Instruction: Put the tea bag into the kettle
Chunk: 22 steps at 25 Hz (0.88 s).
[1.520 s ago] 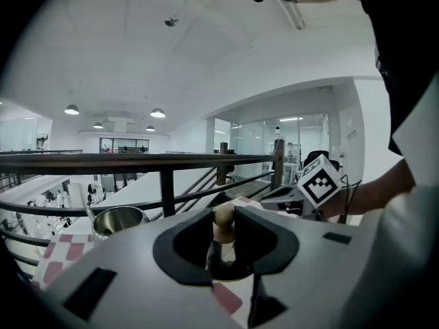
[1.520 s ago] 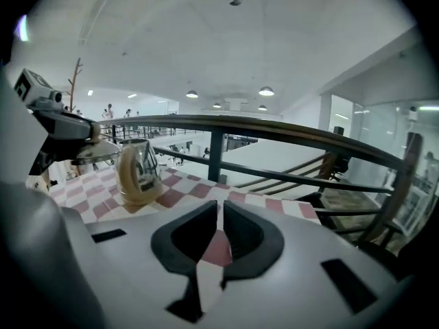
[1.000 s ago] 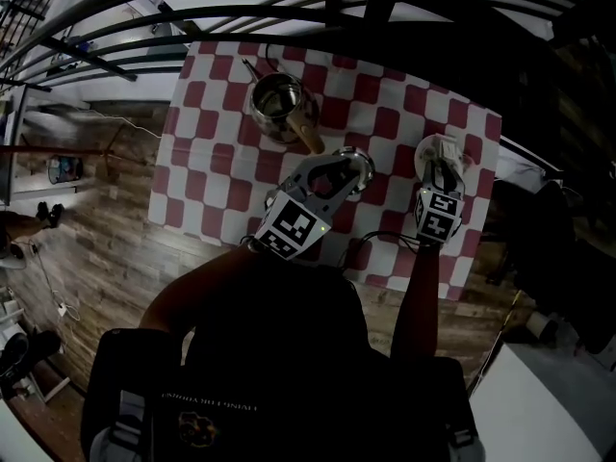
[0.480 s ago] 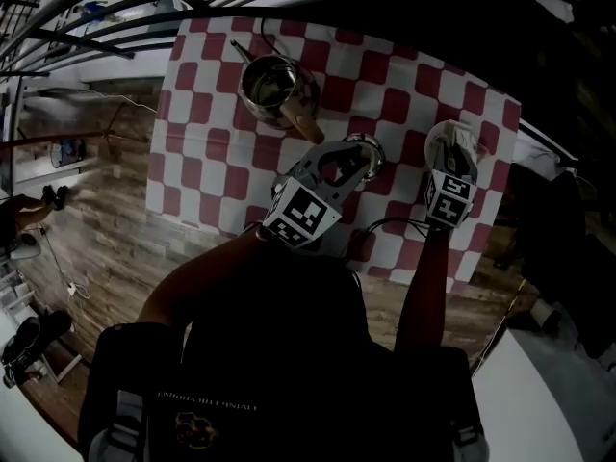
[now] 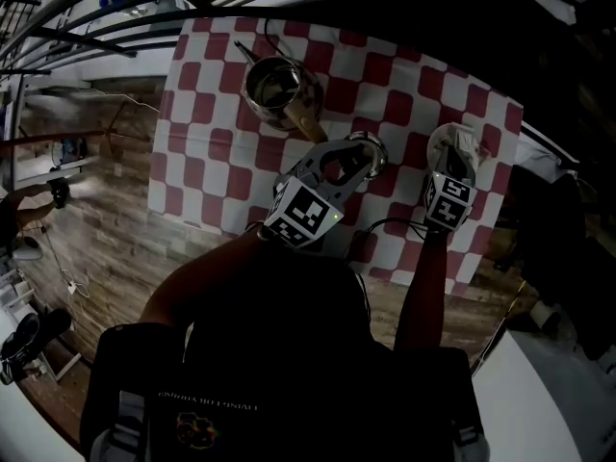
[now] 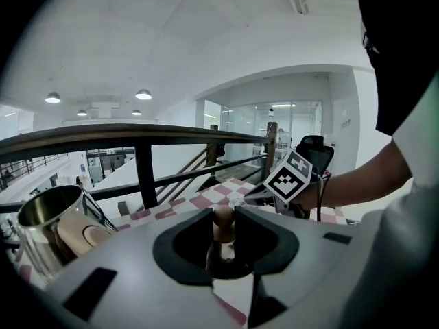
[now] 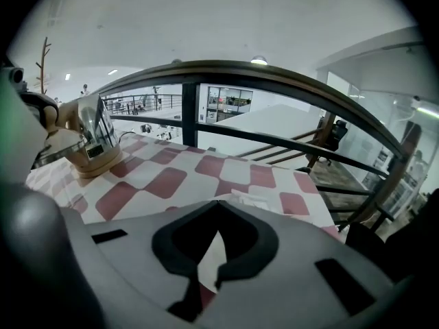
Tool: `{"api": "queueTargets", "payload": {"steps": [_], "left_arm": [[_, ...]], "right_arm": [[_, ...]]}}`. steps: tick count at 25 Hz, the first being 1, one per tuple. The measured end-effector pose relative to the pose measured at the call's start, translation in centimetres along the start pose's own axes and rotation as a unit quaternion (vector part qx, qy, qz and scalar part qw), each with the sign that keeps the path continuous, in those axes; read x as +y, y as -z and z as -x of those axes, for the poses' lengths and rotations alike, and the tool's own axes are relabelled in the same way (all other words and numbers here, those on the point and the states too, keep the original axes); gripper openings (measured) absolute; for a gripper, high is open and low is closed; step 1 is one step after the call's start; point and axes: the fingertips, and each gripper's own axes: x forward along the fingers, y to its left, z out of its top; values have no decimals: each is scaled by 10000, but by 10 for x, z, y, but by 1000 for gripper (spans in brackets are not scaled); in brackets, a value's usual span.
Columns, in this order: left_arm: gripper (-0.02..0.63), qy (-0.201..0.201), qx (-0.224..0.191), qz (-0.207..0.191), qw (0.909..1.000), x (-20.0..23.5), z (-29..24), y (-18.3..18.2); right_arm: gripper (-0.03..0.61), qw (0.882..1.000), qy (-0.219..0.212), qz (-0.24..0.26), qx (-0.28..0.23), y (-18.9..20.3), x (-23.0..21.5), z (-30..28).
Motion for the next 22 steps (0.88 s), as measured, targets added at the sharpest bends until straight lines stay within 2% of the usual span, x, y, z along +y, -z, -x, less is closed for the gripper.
{"api": "queueTargets", "payload": {"steps": [12,22], "left_arm": [[103,-123,-294,-107,9994,-13,31,-21],[103,-383,-500,-33,9980,-13,84,-42]], "right_arm": [[15,9951,-163,-203,-955,-45,26,67],[15,9806,-594,-54,-1866,-106,70,122]]}}
